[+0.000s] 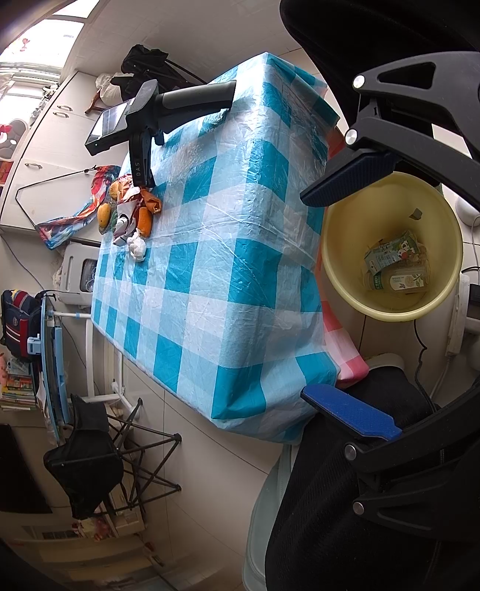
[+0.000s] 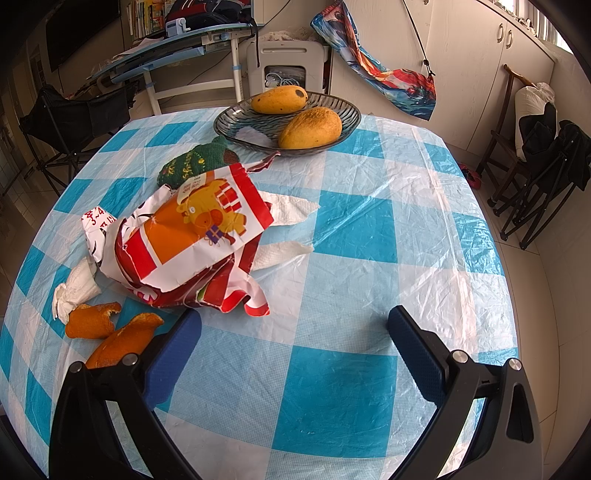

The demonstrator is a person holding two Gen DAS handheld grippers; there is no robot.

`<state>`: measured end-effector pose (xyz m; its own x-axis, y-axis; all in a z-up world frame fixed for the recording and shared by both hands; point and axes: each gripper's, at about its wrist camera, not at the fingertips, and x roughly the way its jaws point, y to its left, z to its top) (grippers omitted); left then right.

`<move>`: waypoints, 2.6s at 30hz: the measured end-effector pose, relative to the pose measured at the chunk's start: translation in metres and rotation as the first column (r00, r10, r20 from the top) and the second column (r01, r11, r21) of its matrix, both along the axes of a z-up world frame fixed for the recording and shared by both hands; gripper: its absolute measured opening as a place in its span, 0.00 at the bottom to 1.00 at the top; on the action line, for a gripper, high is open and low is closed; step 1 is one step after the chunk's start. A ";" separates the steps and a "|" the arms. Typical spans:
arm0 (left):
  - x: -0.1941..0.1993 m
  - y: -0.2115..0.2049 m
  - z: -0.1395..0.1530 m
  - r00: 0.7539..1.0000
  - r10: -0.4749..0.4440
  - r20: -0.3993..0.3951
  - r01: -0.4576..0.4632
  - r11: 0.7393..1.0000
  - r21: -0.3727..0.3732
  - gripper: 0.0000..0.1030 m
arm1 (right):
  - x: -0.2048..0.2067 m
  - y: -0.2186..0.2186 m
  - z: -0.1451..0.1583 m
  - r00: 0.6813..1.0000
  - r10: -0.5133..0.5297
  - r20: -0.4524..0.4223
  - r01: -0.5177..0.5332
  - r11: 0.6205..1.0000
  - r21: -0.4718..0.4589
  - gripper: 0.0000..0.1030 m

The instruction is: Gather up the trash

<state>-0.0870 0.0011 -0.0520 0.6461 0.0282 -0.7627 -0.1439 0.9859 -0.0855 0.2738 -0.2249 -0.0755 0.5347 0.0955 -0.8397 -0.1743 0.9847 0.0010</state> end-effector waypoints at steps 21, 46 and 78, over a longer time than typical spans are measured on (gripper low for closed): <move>0.001 0.000 0.000 1.000 -0.011 0.001 0.011 1.000 0.004 0.90 | 0.000 0.000 0.000 1.000 0.000 0.000 0.000 1.000 0.000 0.93; 0.001 0.000 0.001 1.000 -0.012 0.000 0.012 1.000 0.005 0.90 | 0.000 0.001 0.000 1.000 0.000 0.000 0.000 1.000 0.000 0.93; 0.002 -0.001 0.001 1.000 -0.012 0.000 0.012 1.000 0.006 0.90 | 0.000 0.000 0.000 1.000 0.000 0.000 0.000 1.000 0.000 0.93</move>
<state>-0.0855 0.0005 -0.0513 0.6468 0.0252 -0.7623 -0.1322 0.9880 -0.0796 0.2739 -0.2249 -0.0756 0.5350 0.0951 -0.8395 -0.1744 0.9847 0.0004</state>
